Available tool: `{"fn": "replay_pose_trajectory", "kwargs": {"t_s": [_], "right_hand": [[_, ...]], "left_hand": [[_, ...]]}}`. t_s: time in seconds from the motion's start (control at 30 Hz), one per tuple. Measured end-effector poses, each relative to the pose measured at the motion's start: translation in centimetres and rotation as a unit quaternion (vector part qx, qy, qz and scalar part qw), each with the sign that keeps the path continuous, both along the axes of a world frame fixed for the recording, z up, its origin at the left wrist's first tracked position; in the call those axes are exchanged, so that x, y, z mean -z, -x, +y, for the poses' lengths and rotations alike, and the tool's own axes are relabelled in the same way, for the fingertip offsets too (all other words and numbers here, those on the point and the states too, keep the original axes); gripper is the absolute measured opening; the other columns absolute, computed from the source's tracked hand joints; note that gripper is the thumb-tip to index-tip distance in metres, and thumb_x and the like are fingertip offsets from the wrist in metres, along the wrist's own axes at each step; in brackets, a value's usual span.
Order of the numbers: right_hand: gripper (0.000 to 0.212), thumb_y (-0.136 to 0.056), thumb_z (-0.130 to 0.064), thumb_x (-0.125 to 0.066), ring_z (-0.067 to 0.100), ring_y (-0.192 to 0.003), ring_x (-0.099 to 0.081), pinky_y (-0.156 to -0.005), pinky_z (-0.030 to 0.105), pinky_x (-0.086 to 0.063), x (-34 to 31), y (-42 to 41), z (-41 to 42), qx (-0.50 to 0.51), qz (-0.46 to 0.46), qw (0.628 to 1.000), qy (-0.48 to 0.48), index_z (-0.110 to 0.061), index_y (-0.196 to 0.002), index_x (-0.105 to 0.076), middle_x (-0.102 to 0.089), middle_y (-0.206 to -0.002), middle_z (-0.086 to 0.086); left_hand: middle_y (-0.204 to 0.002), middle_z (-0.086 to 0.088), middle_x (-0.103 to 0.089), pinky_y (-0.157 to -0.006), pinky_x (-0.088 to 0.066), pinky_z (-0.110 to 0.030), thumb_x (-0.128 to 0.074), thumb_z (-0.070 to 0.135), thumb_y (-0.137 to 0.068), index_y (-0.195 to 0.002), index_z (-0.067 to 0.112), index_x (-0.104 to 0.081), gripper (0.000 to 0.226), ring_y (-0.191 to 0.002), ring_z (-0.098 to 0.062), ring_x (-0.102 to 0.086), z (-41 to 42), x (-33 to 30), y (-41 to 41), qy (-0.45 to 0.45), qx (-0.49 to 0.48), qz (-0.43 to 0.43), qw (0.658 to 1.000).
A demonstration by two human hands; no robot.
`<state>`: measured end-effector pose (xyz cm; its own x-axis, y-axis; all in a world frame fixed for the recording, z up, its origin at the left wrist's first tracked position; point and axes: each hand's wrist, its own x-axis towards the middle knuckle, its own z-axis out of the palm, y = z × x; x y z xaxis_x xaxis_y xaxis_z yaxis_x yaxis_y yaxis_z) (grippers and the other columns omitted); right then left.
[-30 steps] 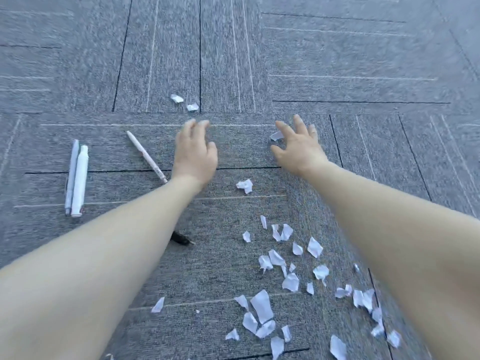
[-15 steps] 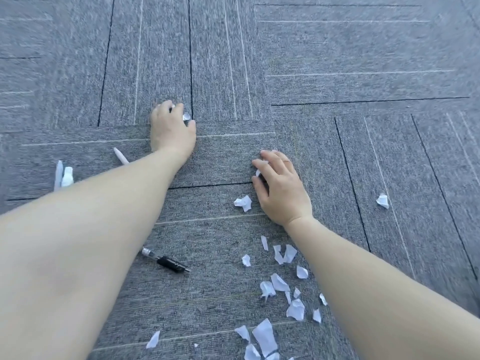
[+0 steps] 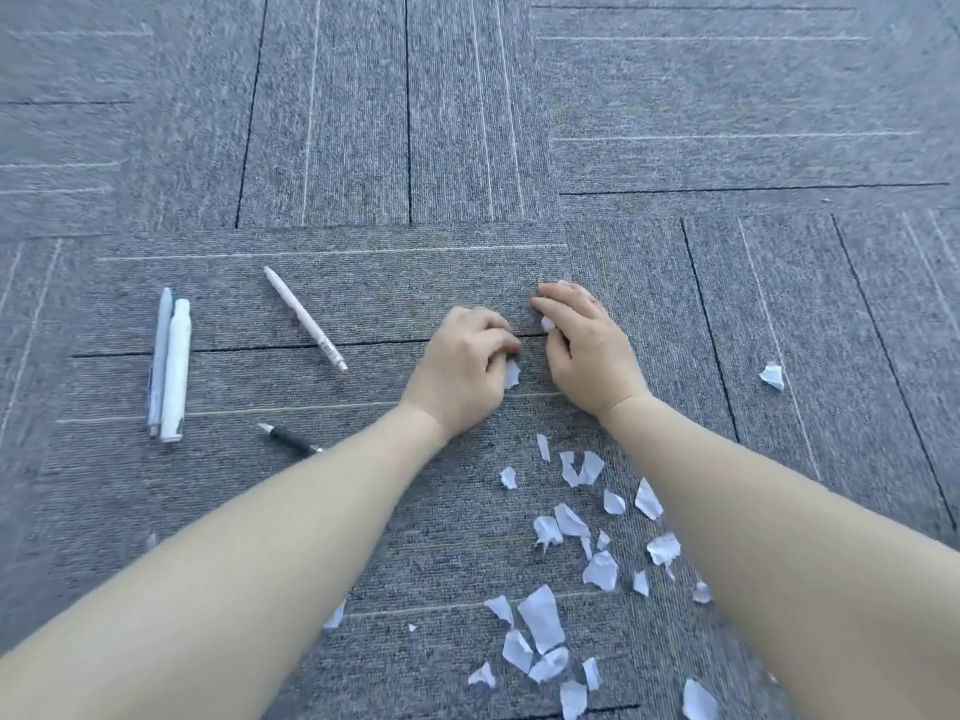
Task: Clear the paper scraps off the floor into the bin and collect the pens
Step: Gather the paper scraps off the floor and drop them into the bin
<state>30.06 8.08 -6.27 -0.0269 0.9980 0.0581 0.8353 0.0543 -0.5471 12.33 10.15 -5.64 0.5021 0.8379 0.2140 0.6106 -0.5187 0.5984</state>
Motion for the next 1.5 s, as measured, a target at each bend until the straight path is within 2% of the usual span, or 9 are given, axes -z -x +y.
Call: {"fn": "replay_pose_trajectory", "kwargs": {"t_s": [0.17,0.33,0.43,0.5,0.67,0.87,1.2,1.37,1.5], "right_hand": [[0.032,-0.091,-0.01,-0.047,0.021,-0.126,-0.05,-0.102,0.041,-0.045,-1.9,-0.5,-7.0,-0.097,-0.003,0.994,0.043,-0.006,-0.117,-0.066,-0.057,-0.132,0.002],[0.029,-0.087,-0.018,-0.047,0.018,-0.111,-0.06,-0.085,0.038,-0.055,-4.0,-1.6,-14.2,-0.189,-0.031,0.98,0.048,-0.012,-0.105,-0.07,-0.065,-0.119,-0.001],[0.028,-0.09,-0.017,-0.049,0.018,-0.126,-0.051,-0.105,0.037,-0.042,-4.5,-4.1,-13.8,-0.029,-0.008,1.0,-0.001,-0.013,-0.111,-0.068,-0.063,-0.126,0.001],[0.037,-0.093,-0.013,-0.051,0.023,-0.139,-0.033,-0.115,0.043,-0.029,-4.4,-6.8,-11.9,0.129,-0.047,0.99,0.027,-0.011,-0.129,-0.057,-0.047,-0.144,0.006],[0.056,-0.098,-0.023,-0.039,0.025,-0.148,-0.006,-0.12,0.038,-0.009,-3.7,-12.1,-9.2,0.259,-0.087,0.945,0.181,-0.009,-0.15,-0.024,-0.009,-0.161,0.011],[0.048,-0.096,-0.011,-0.041,0.018,-0.142,-0.029,-0.115,0.036,-0.029,-3.8,-10.9,-12.8,0.149,-0.089,0.975,0.142,-0.008,-0.144,-0.039,-0.032,-0.155,0.003],[0.038,-0.085,-0.007,-0.047,0.023,-0.111,-0.063,-0.09,0.038,-0.055,-4.6,-4.1,-22.0,-0.071,-0.025,0.996,0.047,-0.007,-0.119,-0.064,-0.065,-0.124,0.006],[0.054,-0.098,-0.023,-0.043,0.01,-0.148,-0.006,-0.117,0.026,-0.005,-4.5,-3.6,-19.6,-0.005,-0.001,0.992,0.129,-0.024,-0.15,-0.028,-0.016,-0.16,-0.008],[0.061,-0.098,-0.024,-0.038,0.014,-0.148,0.005,-0.116,0.026,0.003,-4.2,-0.6,-14.8,-0.112,-0.075,0.977,0.164,-0.019,-0.154,-0.014,0.0,-0.163,-0.001]], "left_hand": [[-0.114,-0.007,-0.065,-0.104,-0.036,-0.026,-0.043,0.005,-0.089,-0.11,0.004,-0.066,0.031,-0.114,-0.02,-0.052,-5.7,-0.2,0.0,0.07,0.001,-0.032,0.997],[-0.086,-0.003,-0.063,-0.076,-0.043,-0.022,-0.038,0.009,-0.086,-0.091,0.007,-0.066,0.028,-0.083,-0.012,-0.05,-11.7,-1.6,-0.3,0.092,0.087,-0.039,0.991],[-0.093,-0.003,-0.056,-0.072,-0.047,-0.029,-0.041,0.011,-0.089,-0.095,0.008,-0.064,0.024,-0.087,-0.015,-0.05,-12.7,-2.2,-0.2,0.077,0.061,-0.052,0.994],[-0.114,-0.007,-0.053,-0.091,-0.045,-0.035,-0.044,0.014,-0.091,-0.108,0.01,-0.061,0.025,-0.108,-0.02,-0.047,-11.5,-2.1,-0.8,0.053,0.016,-0.01,0.998],[-0.158,-0.007,-0.013,-0.118,-0.009,-0.039,-0.041,0.031,-0.097,-0.147,0.016,-0.025,0.055,-0.145,-0.021,-0.008,-7.8,-1.9,-3.7,0.151,-0.092,0.111,0.978],[-0.144,-0.004,-0.043,-0.113,-0.014,-0.021,-0.038,0.009,-0.096,-0.139,0.01,-0.042,0.042,-0.138,-0.013,-0.029,-10.4,-1.8,-4.5,0.118,-0.005,0.07,0.991],[-0.107,-0.002,-0.066,-0.091,-0.046,-0.026,-0.035,0.014,-0.089,-0.105,0.009,-0.067,0.036,-0.101,-0.015,-0.058,-17.7,-3.1,-3.6,0.117,0.142,0.012,0.983],[-0.122,-0.007,-0.057,-0.107,-0.036,-0.035,-0.046,0.0,-0.089,-0.116,0.007,-0.061,0.032,-0.119,-0.018,-0.046,-15.8,-2.9,-0.4,0.058,-0.009,0.059,0.997],[-0.15,-0.011,-0.033,-0.115,-0.013,-0.028,-0.041,-0.001,-0.09,-0.141,0.006,-0.039,0.051,-0.14,-0.023,-0.025,-15.1,-2.6,0.6,0.097,-0.081,0.127,0.984]]}}
